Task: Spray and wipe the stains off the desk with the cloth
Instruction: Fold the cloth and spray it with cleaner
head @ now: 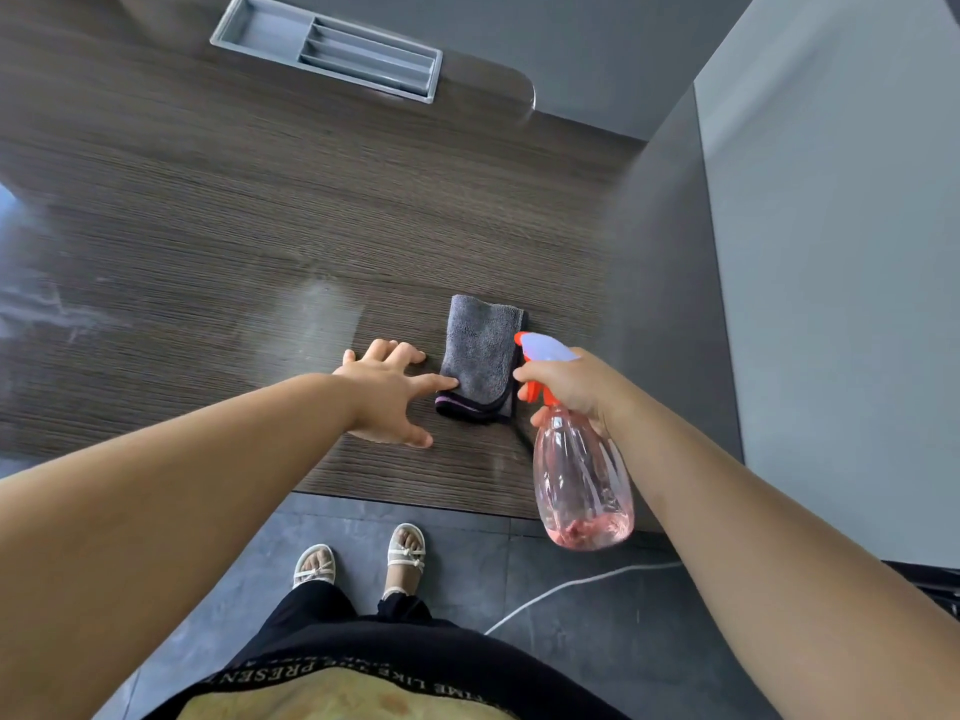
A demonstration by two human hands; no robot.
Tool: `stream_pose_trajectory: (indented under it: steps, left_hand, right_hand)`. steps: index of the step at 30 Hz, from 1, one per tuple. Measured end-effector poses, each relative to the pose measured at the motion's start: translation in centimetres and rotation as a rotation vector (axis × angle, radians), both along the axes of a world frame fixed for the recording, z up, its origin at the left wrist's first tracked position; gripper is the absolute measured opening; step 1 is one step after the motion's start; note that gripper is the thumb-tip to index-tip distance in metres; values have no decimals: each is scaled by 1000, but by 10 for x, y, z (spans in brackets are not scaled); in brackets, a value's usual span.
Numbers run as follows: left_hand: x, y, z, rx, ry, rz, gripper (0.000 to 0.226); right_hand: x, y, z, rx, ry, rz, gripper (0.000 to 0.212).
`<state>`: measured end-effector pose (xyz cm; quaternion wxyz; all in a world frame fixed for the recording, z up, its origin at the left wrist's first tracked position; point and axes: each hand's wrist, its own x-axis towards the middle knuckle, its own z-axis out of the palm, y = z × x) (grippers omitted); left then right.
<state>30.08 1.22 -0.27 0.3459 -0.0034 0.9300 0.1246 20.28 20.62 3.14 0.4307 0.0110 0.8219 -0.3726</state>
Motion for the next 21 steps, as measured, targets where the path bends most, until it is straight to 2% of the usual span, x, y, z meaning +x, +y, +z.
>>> stream_pose_trajectory:
  steps: [5, 12, 21]
  left_hand:
    - [1, 0, 1, -2, -2, 1, 78]
    - [1, 1, 1, -1, 7, 3, 78]
    - [1, 0, 0, 3, 9, 8, 78]
  right_hand:
    - [-7, -9, 7, -4, -11, -56, 39]
    - [4, 0, 4, 15, -44, 76, 53]
    - [28, 5, 1, 28, -127, 150, 46]
